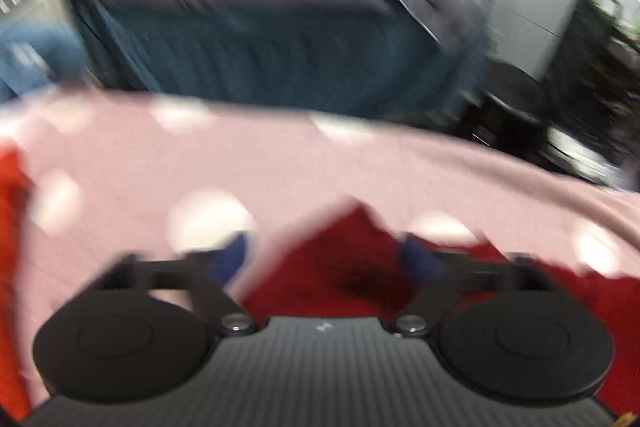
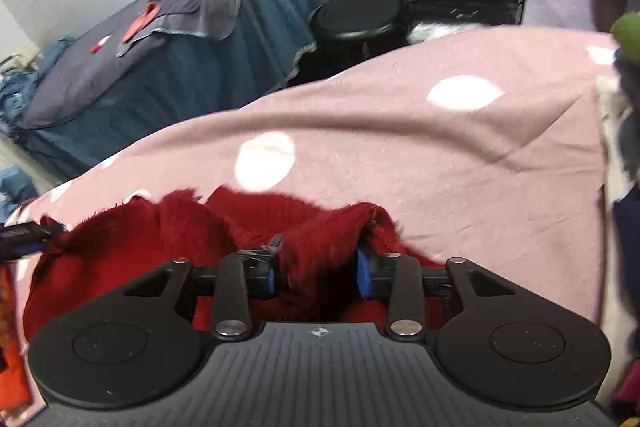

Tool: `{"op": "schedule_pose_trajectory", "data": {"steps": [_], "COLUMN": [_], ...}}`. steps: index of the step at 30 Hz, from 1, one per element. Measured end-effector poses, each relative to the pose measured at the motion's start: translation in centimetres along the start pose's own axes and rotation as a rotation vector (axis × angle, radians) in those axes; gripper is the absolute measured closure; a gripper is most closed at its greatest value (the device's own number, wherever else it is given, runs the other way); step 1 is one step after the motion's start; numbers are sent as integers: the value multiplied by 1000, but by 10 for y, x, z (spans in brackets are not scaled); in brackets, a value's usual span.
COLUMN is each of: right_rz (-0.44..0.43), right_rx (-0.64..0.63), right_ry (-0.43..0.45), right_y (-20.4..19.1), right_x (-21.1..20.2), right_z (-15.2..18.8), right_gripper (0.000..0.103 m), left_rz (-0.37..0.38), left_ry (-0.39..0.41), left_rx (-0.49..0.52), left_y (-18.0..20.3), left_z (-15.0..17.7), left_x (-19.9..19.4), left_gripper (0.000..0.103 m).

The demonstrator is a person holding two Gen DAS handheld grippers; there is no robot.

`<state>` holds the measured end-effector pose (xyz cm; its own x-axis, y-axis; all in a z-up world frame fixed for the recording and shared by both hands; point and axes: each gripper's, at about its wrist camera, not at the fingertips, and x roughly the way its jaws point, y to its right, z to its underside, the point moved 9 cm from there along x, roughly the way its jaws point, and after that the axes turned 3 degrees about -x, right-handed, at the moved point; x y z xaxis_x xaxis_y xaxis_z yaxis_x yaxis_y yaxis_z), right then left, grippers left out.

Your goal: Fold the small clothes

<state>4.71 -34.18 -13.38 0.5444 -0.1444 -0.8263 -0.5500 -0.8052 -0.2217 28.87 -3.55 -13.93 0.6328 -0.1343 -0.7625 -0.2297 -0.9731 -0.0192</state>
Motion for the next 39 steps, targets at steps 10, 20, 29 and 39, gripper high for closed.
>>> {"op": "schedule_pose_trajectory", "data": {"steps": [10,20,29,39], "right_rz": [117,7,-11,16], "right_rx": [-304,-476,-360,-283], "right_ry": [304,104,80,43], "right_y": [-43,-84,-62,-42], "right_x": [-49,-20,-35,-25], "right_z": [-22,49,68,78], "right_gripper": [0,3,3,3], "left_rz": [78,382,511,521], "left_ry": [77,-91,-239,-156], "left_rx": [257,294,277,310], "left_y": [45,143,191,208], "left_z": [24,101,112,92], "left_x": [-45,-61,-23,-33], "left_gripper": [5,19,50,97]}}
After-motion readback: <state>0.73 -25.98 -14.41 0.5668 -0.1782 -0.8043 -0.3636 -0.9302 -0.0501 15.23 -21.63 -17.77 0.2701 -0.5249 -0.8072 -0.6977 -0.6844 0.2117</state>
